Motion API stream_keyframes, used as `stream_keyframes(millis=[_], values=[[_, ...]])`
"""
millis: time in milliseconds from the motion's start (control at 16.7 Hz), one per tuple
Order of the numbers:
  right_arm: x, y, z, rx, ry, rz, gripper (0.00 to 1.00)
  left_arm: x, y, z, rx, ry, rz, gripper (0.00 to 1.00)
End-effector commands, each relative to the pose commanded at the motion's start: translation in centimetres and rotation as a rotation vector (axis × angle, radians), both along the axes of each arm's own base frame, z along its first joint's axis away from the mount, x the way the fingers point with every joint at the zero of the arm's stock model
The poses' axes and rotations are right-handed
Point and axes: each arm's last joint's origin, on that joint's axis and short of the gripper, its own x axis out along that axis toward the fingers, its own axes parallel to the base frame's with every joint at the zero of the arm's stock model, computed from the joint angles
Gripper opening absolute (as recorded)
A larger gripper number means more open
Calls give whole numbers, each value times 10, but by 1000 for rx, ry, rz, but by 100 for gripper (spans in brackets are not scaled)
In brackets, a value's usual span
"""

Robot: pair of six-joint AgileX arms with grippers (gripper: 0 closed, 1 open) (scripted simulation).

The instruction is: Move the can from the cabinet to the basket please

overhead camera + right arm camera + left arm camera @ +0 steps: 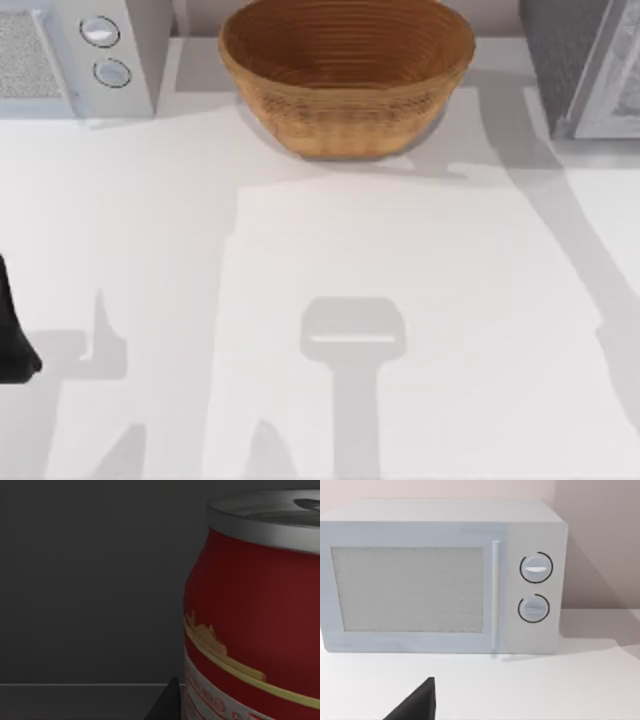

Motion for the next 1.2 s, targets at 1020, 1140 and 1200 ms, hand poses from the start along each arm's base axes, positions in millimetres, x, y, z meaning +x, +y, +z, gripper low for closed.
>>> stream_keyframes(millis=[1020,1140,1200], values=[[-174,4,59,1,-1,1,0,0,0,0,0,0,0,100],[-181,2,60,1,-1,1,0,0,0,0,0,0,0,100],[-181,2,60,1,-1,1,0,0,0,0,0,0,0,100]])
